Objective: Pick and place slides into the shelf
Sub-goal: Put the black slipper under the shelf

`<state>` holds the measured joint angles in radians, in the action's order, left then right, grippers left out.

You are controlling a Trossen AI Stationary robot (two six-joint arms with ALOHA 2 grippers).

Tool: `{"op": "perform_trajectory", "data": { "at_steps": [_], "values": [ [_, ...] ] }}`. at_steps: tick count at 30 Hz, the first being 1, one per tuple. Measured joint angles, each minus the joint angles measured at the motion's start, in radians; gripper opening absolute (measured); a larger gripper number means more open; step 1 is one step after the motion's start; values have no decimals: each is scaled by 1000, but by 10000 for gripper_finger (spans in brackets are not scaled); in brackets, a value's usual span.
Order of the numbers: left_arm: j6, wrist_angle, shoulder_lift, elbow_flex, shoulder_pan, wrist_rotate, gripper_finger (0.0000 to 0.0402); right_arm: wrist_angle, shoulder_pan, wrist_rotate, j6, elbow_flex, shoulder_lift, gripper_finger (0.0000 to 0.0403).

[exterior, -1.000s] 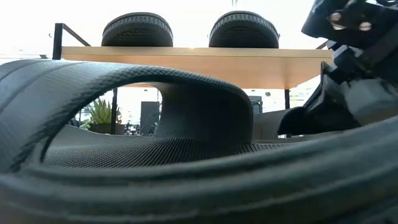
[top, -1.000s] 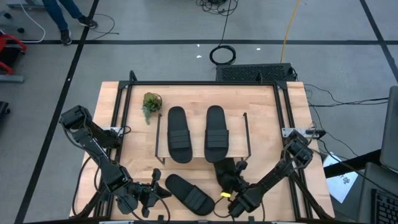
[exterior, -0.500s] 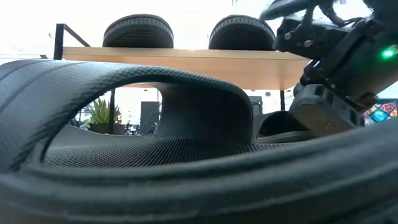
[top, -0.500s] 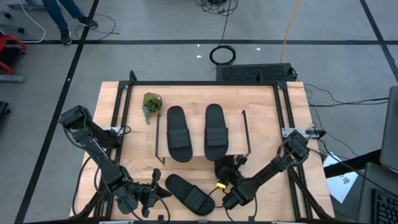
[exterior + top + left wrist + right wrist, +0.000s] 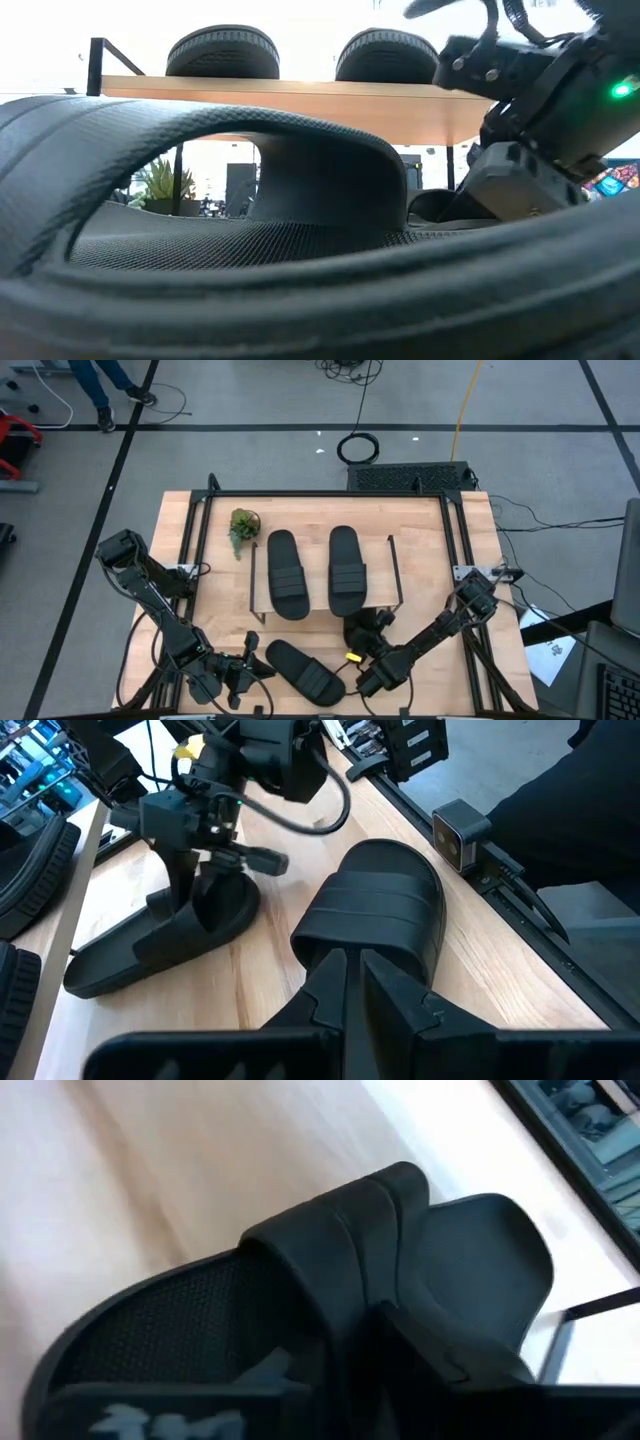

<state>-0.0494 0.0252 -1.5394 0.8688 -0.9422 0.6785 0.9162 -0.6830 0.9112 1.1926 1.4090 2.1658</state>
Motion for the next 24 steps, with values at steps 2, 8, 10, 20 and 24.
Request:
{"op": "perform_trajectory", "data": {
  "at_steps": [2, 8, 10, 20, 24],
  "values": [
    [1, 0, 0, 0, 0, 0, 32, -8, -9, 2, -1, 0, -2, 93],
    [1, 1, 0, 0, 0, 0, 31, -9, -19, -11, -1, 0, -40, 172],
    [1, 1, 0, 0, 0, 0, 31, -10, -19, -19, -10, 0, -56, 192],
    [-5, 1, 0, 0, 0, 0, 31, -29, -64, -16, -103, 0, -108, 209],
    [-5, 0, 0, 0, 0, 0, 31, -56, -100, 3, -171, 0, -131, 180]
  ]
}}
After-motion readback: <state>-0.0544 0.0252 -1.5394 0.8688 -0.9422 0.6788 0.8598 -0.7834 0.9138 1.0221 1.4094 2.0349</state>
